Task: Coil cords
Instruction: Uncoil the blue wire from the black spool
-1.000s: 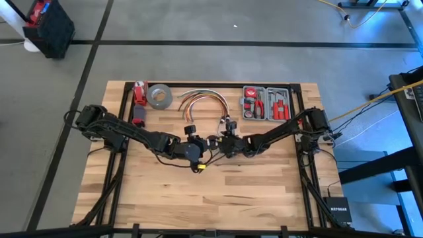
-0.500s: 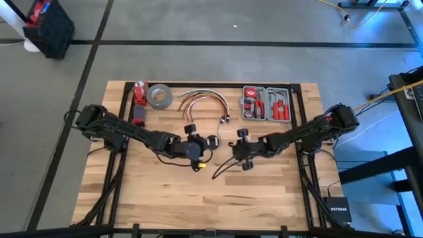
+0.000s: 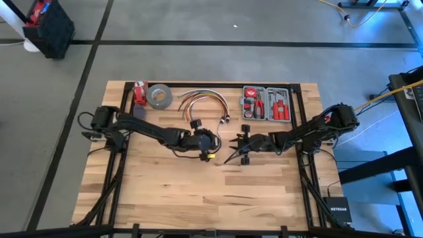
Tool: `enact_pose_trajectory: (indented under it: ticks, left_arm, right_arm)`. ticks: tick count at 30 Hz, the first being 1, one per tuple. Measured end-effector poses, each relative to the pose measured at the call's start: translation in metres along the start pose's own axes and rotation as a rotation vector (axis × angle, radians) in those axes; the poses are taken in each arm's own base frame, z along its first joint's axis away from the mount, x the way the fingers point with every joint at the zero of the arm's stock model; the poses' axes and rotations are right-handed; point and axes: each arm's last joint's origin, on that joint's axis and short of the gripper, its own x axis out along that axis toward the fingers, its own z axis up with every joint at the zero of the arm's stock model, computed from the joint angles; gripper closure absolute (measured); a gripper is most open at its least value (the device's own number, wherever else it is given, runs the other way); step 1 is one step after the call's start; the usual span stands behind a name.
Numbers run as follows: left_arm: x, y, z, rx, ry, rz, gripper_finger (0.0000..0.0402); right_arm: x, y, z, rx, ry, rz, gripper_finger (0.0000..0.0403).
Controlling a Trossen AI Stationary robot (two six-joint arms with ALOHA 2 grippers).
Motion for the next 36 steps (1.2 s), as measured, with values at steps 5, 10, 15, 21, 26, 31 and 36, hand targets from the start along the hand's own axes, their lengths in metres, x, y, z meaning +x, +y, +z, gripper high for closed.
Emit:
enact_pose_trajectory:
  ticks: [5, 10, 15, 21, 26, 31, 36]
  left_arm:
    - [0.026, 0.005, -0.01, -0.033, 0.074, -0.097, 0.0319]
    - [0.035, 0.01, -0.01, -0.061, 0.066, -0.129, 0.0341]
    - [0.034, 0.006, -0.007, -0.019, 0.037, -0.243, 0.0365]
    - [0.037, 0.011, -0.009, -0.033, 0.066, -0.239, 0.0386]
    - [0.036, 0.011, -0.01, -0.037, 0.074, -0.238, 0.0392]
    - [0.037, 0.01, -0.012, -0.048, 0.096, -0.237, 0.0391]
    - [0.042, 0.009, -0.015, -0.048, 0.103, -0.233, 0.0396]
  right_arm:
    - [0.0, 0.001, -0.001, -0.001, 0.005, 0.003, 0.0288]
    - [0.0, 0.001, -0.001, 0.001, 0.009, 0.004, 0.0288]
    - [0.0, 0.001, -0.002, 0.028, 0.017, 0.005, 0.0288]
    - [0.0, 0.001, -0.002, 0.029, 0.017, 0.006, 0.0288]
    - [0.0, 0.001, -0.002, 0.029, 0.017, 0.006, 0.0288]
    - [0.0, 0.001, -0.002, 0.029, 0.017, 0.006, 0.0288]
    - [0.0, 0.001, -0.002, 0.03, 0.016, 0.006, 0.0288]
